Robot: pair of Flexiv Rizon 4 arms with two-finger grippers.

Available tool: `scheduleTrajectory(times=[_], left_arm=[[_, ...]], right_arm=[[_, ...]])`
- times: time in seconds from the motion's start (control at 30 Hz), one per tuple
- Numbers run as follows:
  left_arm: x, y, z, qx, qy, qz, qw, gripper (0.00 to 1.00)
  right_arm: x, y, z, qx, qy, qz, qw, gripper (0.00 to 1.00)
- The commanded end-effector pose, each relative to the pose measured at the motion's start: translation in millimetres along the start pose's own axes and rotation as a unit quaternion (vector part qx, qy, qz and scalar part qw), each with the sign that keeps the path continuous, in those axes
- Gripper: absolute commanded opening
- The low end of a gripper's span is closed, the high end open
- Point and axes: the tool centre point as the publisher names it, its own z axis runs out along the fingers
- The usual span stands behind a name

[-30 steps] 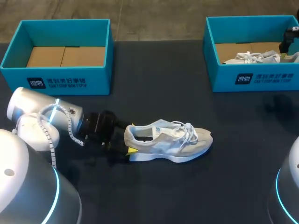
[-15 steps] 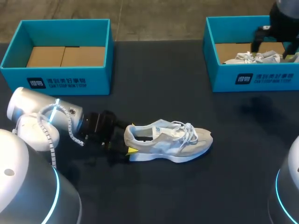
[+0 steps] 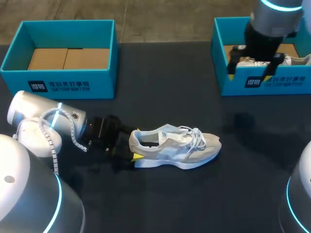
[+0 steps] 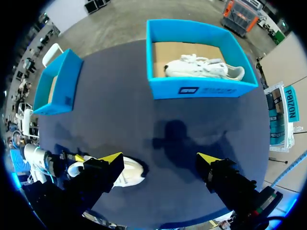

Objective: Take the shoe out of the shoebox, open the shoe tongue, remove and reinsert the insole, then place the shoe into the shoebox

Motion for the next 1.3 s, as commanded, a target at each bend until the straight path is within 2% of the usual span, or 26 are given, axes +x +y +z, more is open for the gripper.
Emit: scheduleTrajectory(times=[0.03, 0.3, 0.47, 0.5, 1.13, 1.3], left_arm=[[-1.1, 2.3, 3.1, -0.002, 0.0, 0.0, 1.0, 0.0], [-1.1, 2.3, 3.1, -0.002, 0.0, 0.0, 1.0, 0.0], [-1.1, 2.3, 3.1, -0.002, 0.0, 0.0, 1.0, 0.0], [-1.1, 2.3, 3.1, -0.002, 0.0, 0.0, 1.0, 0.0], [-1.1, 2.3, 3.1, -0.002, 0.0, 0.0, 1.0, 0.0], [-1.1, 2.3, 3.1, -0.002, 0.0, 0.0, 1.0, 0.0]], right_arm=[[26.5, -19.9, 9.0, -0.006, -0.002, 0.002, 1.0, 1.0], [72.9, -50.1, 20.9, 0.008, -0.006, -0.025, 1.0, 1.0], [101.5, -58.8, 30.3, 0.031, -0.01, -0.069, 0.997, 1.0], [102.5, -59.4, 32.5, 0.044, -0.015, -0.072, 0.996, 1.0], [102.5, -59.4, 32.5, 0.044, -0.015, -0.072, 0.996, 1.0], [118.1, -64.1, 40.1, 0.048, -0.034, -0.069, 0.996, 1.0]])
